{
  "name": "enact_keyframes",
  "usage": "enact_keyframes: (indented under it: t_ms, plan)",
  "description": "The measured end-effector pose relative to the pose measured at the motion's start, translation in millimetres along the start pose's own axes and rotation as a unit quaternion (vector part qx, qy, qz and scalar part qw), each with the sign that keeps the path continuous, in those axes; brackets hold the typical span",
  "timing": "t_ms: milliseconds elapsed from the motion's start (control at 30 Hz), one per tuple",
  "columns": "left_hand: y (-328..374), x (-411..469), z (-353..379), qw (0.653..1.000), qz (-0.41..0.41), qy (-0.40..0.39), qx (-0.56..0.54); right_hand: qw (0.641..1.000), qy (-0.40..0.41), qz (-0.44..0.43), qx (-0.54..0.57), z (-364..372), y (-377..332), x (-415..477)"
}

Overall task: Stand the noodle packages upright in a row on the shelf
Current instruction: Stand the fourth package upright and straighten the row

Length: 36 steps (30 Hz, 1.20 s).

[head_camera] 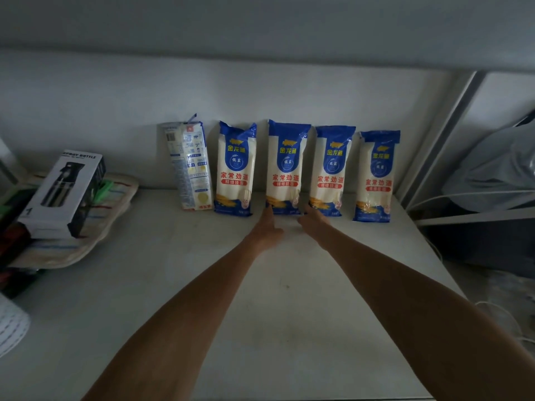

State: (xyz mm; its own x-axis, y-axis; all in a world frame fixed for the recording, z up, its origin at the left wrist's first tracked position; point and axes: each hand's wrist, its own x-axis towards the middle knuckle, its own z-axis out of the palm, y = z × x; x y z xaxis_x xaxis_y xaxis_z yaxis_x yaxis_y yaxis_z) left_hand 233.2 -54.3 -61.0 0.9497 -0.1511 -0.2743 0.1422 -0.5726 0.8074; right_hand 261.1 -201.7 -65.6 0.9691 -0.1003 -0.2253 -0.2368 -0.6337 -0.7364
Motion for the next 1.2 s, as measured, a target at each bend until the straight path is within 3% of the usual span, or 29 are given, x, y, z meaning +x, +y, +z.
enact_keyframes:
  t_ms: [67, 167, 267, 367, 467, 567, 633, 800, 867, 967, 1200]
  plan:
    - [-2.5, -2.6, -7.5, 0.999, -0.013, 0.026, 0.015, 1.000, -0.001, -0.002, -0.018, 0.2, -1.9, 1.9]
    - [-15.7, -1.7, -28.2, 0.983, -0.009, 0.171, 0.060, 1.000, 0.001, 0.001, -0.020, -0.4, -4.1, 0.2]
    - [-34.9, 7.7, -53.2, 0.970, -0.036, 0.239, 0.025, 0.998, 0.059, -0.001, -0.002, 5.9, -6.3, -8.5]
    - [-43.5, 6.7, -73.3, 0.968, -0.077, 0.238, -0.002, 0.994, 0.104, -0.027, 0.009, 28.9, -14.0, -18.1]
    - [-54.9, 8.1, -82.5, 0.979, -0.043, 0.195, -0.046, 0.995, -0.041, -0.046, 0.073, 59.5, -32.9, -24.1]
    - [-61.4, 12.8, -85.1, 0.982, -0.025, 0.163, -0.092, 0.968, -0.148, -0.025, 0.202, 86.6, -61.8, -31.6]
    - [-61.4, 14.7, -84.4, 0.979, -0.011, 0.144, -0.144, 0.947, -0.149, 0.017, 0.283, 100.4, -78.6, -30.7]
    - [-75.1, 33.6, -88.7, 0.970, -0.003, 0.102, -0.222, 0.946, -0.128, 0.019, 0.296, 106.4, -88.1, -34.0]
    - [-67.1, 23.0, -93.4, 0.977, -0.019, 0.082, -0.197, 0.943, -0.126, 0.024, 0.306, 100.1, -85.7, -32.5]
    - [-68.0, 19.7, -89.8, 0.995, -0.031, 0.096, -0.019, 0.944, -0.113, 0.030, 0.309, 93.2, -90.8, -21.8]
    - [-69.0, 27.6, -91.3, 0.994, -0.045, 0.096, 0.003, 0.967, -0.110, 0.031, 0.226, 111.2, -94.5, 4.7]
